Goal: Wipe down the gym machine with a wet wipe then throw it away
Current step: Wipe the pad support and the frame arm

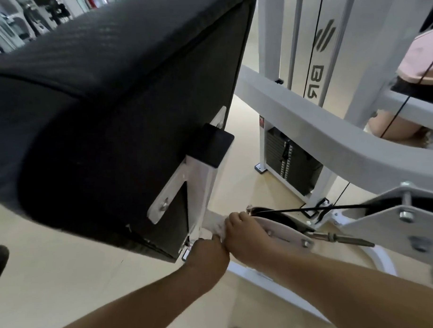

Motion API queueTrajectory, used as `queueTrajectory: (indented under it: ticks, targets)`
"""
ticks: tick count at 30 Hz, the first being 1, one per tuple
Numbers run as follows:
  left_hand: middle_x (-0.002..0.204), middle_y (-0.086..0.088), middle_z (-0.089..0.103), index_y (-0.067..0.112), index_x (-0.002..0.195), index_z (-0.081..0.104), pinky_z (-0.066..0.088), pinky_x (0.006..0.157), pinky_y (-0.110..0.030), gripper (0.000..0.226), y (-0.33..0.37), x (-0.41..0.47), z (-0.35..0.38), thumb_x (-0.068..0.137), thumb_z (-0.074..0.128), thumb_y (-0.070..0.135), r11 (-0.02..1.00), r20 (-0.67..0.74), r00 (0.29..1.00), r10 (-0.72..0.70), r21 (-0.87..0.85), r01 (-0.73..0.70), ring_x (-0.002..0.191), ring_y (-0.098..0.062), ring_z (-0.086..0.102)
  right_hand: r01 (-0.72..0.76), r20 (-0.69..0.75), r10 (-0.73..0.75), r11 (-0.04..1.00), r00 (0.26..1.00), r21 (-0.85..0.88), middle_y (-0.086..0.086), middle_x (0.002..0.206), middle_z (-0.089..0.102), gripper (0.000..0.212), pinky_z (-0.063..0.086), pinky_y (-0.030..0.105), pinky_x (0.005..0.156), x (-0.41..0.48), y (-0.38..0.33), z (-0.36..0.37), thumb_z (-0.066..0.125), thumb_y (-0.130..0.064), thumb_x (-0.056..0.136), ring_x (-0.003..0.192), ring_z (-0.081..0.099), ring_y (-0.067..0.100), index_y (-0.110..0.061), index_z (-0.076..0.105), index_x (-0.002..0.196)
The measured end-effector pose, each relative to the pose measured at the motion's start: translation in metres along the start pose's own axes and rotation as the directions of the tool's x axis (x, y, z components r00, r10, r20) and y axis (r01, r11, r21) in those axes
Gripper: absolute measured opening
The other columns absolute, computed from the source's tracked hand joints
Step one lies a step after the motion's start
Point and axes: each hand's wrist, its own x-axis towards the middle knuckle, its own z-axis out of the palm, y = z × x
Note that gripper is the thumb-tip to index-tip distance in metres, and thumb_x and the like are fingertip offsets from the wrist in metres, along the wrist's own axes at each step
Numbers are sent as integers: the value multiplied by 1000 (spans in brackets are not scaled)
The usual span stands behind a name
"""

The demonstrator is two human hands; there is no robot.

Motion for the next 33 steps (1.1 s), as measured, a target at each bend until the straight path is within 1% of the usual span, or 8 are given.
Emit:
queueTrajectory:
  ticks: [4, 9, 11, 14, 16, 21, 27, 33]
  targets:
    - [62, -9, 59, 9, 76, 72, 37, 37, -22, 46, -12, 1, 15, 34, 89, 14, 1000, -239, 971, 26, -6, -28, 37, -21, 51, 55, 170, -5, 955, 986, -290, 27, 148, 33, 44, 24, 50, 109, -32, -15, 24, 39, -31, 100, 135, 23, 44, -10, 56, 135]
    - [54, -3, 56, 14, 60, 69, 33, 39, -18, 28, 35, 5, -3, 36, 82, 18, 976, -340, 915, 219, 85, -202, 41, -15, 51, -5, 285, 42, 992, 958, -127, 6, 148, 34, 37, 30, 40, 101, -66, 2, 31, 44, -29, 99, 134, 24, 30, -17, 58, 131]
    - [56, -1, 56, 17, 60, 69, 32, 41, -18, 8, 53, 12, -14, 52, 67, 18, 954, -445, 843, 301, 141, -266, 46, -14, 52, -70, 400, 123, 987, 908, -146, 10, 145, 35, 38, 34, 40, 98, -76, 5, 30, 42, -24, 100, 130, 30, 30, -15, 53, 136]
    - [67, -1, 60, 21, 65, 68, 37, 48, -22, 14, 56, 20, -23, 58, 57, 16, 943, -507, 797, 330, 129, -308, 57, -16, 55, -169, 527, 233, 971, 817, -168, 15, 137, 42, 39, 40, 40, 93, -78, -2, 17, 41, -15, 99, 123, 39, 32, -8, 47, 137]
    - [79, -1, 62, 20, 80, 68, 43, 52, -25, 25, 39, 21, -14, 56, 68, 14, 958, -515, 818, 256, 21, -287, 67, -17, 59, -156, 522, 184, 983, 833, -98, 18, 138, 41, 42, 40, 40, 95, -78, -1, 5, 45, -12, 97, 124, 40, 32, -4, 42, 139]
    - [86, 2, 59, 20, 93, 58, 30, 43, -26, 52, 12, 12, 9, 47, 80, 12, 966, -372, 926, 64, -208, -150, 66, -16, 56, -61, 499, 57, 998, 864, -10, 10, 126, 56, 82, 39, 33, 75, -66, 0, -1, 48, -17, 97, 113, 55, 27, -4, -12, 153]
    - [69, -5, 64, 13, 80, 66, 42, 43, -23, 27, 70, 47, -23, 54, 70, 12, 942, -552, 799, 238, -70, -329, 52, -19, 58, -37, 737, 74, 997, 672, -66, 9, 157, 23, 54, 41, 32, 60, -99, 16, -4, 47, -22, 98, 129, 42, 31, -16, 30, 150]
    - [64, -7, 60, 12, 79, 65, 39, 42, -23, 39, 120, 55, -31, 72, 27, 10, 924, -620, 746, 243, -86, -373, 46, -19, 53, -113, 872, 167, 985, 460, -129, 8, 126, 51, 30, 45, 35, 76, -131, 27, -12, 42, -18, 98, 122, 49, 28, -7, 52, 124]
